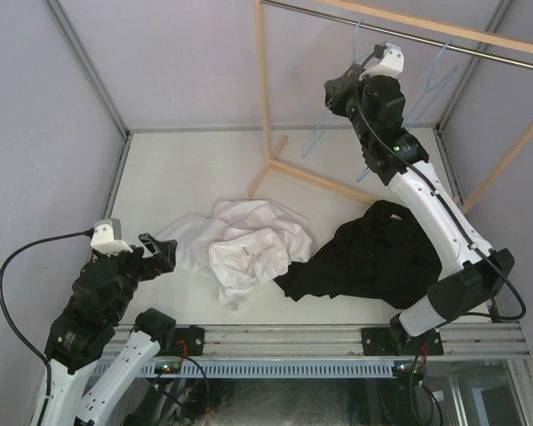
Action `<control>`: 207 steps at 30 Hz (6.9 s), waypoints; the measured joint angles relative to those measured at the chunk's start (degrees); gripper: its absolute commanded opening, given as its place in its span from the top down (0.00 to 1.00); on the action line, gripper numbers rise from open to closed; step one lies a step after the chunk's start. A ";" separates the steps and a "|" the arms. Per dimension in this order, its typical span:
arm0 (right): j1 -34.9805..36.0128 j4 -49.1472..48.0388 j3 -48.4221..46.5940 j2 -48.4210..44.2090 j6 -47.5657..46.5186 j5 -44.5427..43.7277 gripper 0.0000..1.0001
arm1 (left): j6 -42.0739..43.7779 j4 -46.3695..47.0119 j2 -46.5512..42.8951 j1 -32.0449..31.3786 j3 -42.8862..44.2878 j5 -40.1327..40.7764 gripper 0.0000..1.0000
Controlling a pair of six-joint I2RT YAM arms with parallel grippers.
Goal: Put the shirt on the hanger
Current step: Pick up the hanger from the clothesline, then adjust the hanger.
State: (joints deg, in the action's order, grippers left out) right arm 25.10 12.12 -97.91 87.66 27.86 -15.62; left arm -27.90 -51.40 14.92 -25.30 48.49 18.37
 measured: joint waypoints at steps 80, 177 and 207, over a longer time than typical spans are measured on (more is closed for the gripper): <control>0.13 -81.22 22.36 12.28 -62.03 10.64 1.00 | -1.01 0.24 2.45 0.00 -0.02 2.47 0.09; 13.97 6.27 47.95 -51.19 -17.99 20.76 1.00 | 21.70 23.41 8.50 -0.07 -0.37 -12.24 0.00; 36.50 7.56 48.89 -48.94 -12.81 26.27 1.00 | 48.48 34.56 20.35 -33.46 -6.40 -21.27 0.50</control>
State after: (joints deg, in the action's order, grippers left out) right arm 61.60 19.68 -49.01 38.72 15.05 10.66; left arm 20.58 -16.84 35.27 -58.76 42.09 -2.90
